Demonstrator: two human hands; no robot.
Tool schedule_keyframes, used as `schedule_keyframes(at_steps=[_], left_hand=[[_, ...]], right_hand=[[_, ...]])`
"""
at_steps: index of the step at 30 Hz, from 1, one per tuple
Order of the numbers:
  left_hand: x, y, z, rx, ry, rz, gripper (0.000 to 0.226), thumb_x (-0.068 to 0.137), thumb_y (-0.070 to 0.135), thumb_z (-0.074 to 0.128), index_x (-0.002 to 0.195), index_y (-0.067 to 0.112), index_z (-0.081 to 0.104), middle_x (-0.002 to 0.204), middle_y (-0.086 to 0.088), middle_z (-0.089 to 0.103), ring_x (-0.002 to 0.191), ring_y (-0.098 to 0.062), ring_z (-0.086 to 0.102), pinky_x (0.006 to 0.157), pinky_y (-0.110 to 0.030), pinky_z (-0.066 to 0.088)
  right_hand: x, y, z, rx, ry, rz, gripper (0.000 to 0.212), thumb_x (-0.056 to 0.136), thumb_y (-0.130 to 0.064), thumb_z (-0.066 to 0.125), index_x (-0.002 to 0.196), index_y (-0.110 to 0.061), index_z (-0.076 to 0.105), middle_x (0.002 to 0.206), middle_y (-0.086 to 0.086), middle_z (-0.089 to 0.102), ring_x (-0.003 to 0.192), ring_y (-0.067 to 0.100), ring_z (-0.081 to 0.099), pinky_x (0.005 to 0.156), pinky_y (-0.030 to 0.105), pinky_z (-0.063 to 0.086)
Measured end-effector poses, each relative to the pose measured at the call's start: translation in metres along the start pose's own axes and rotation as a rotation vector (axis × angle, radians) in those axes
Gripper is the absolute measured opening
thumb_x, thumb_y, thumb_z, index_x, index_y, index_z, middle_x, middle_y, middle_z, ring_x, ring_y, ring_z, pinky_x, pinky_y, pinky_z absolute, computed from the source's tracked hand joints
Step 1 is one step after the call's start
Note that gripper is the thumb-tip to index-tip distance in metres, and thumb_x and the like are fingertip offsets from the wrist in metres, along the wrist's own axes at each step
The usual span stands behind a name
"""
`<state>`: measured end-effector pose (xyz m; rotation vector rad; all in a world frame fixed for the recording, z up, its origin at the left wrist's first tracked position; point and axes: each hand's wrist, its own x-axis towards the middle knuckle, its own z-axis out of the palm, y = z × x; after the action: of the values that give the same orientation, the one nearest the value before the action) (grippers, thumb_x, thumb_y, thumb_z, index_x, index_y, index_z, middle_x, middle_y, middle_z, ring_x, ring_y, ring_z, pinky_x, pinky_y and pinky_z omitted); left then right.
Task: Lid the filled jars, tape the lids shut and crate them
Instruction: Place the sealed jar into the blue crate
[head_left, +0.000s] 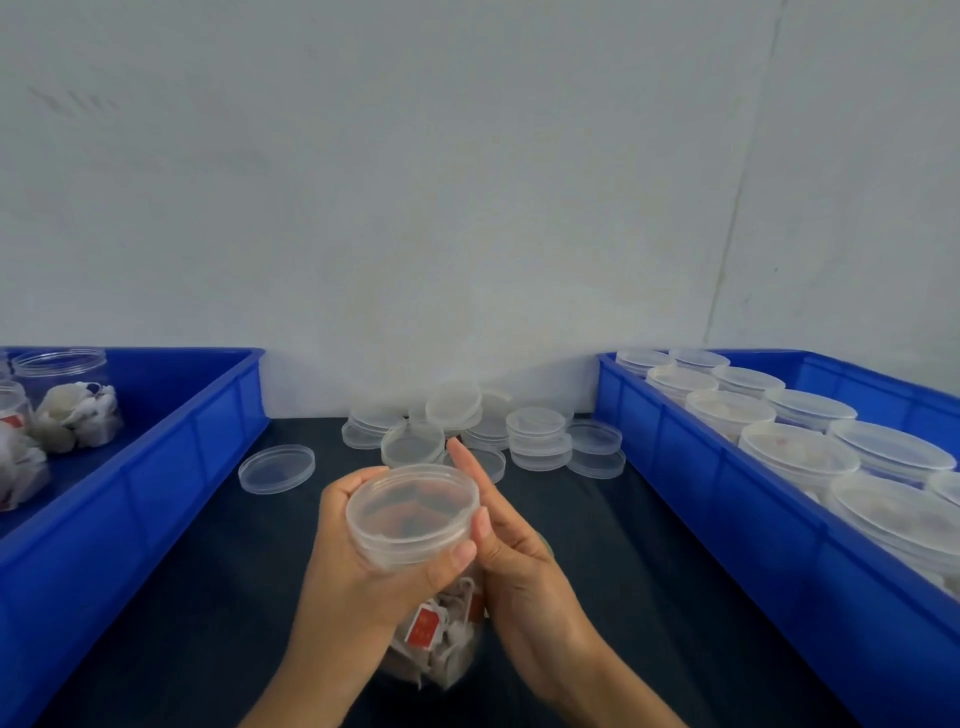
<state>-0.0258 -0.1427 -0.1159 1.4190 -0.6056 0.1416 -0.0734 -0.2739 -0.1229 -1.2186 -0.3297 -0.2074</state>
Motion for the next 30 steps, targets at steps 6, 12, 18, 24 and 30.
schedule_keyframes(at_steps=[6, 12, 18, 24, 30], left_hand=[[0.004, 0.006, 0.006, -0.047, -0.109, -0.075, 0.104, 0.03, 0.045, 0.089, 0.121, 0.025, 0.042, 0.102, 0.025, 0.064, 0.1, 0.004, 0.062, 0.074, -0.01, 0.051], [0.035, 0.029, 0.016, -0.035, -0.312, -0.143, 0.107, 0.043, 0.028, 0.094, 0.13, 0.045, 0.034, 0.112, 0.025, 0.061, 0.108, 0.001, 0.061, 0.081, -0.023, 0.055], [0.069, 0.041, 0.063, 0.09, -0.353, -0.125, 0.105, 0.05, 0.03, 0.088, 0.134, 0.034, 0.026, 0.123, 0.009, 0.057, 0.101, 0.005, 0.063, 0.079, -0.016, 0.054], [0.103, 0.041, 0.118, 0.017, -0.3, -0.103, 0.1, 0.042, 0.035, 0.088, 0.129, 0.03, 0.037, 0.119, 0.008, 0.06, 0.096, -0.001, 0.066, 0.079, -0.023, 0.057], [0.133, 0.032, 0.162, -0.021, -0.261, -0.119, 0.096, 0.053, 0.025, 0.092, 0.133, 0.023, 0.038, 0.116, 0.004, 0.062, 0.096, -0.01, 0.068, 0.082, -0.028, 0.058]], right_hand=[[0.001, -0.021, -0.007, 0.022, 0.034, 0.003, 0.045, 0.096, -0.029, 0.052, 0.14, -0.035, 0.048, 0.136, 0.001, 0.059, 0.124, 0.019, 0.057, 0.091, 0.022, 0.05], [0.02, -0.065, -0.019, 0.062, 0.079, -0.027, 0.046, 0.092, -0.026, 0.051, 0.139, -0.029, 0.051, 0.129, 0.005, 0.064, 0.118, 0.023, 0.061, 0.089, 0.032, 0.055], [0.045, -0.116, -0.045, 0.054, 0.2, -0.105, 0.052, 0.085, -0.032, 0.057, 0.136, -0.024, 0.053, 0.125, 0.009, 0.065, 0.108, 0.025, 0.067, 0.078, 0.034, 0.058], [0.062, -0.15, -0.079, -0.016, 0.462, -0.143, 0.047, 0.089, -0.036, 0.053, 0.129, -0.011, 0.054, 0.123, 0.024, 0.06, 0.102, 0.032, 0.066, 0.08, 0.041, 0.059], [0.085, -0.164, -0.111, -0.399, 0.621, -0.069, 0.034, 0.096, -0.045, 0.049, 0.121, -0.023, 0.041, 0.103, -0.002, 0.06, 0.078, 0.0, 0.066, 0.05, 0.01, 0.049]])
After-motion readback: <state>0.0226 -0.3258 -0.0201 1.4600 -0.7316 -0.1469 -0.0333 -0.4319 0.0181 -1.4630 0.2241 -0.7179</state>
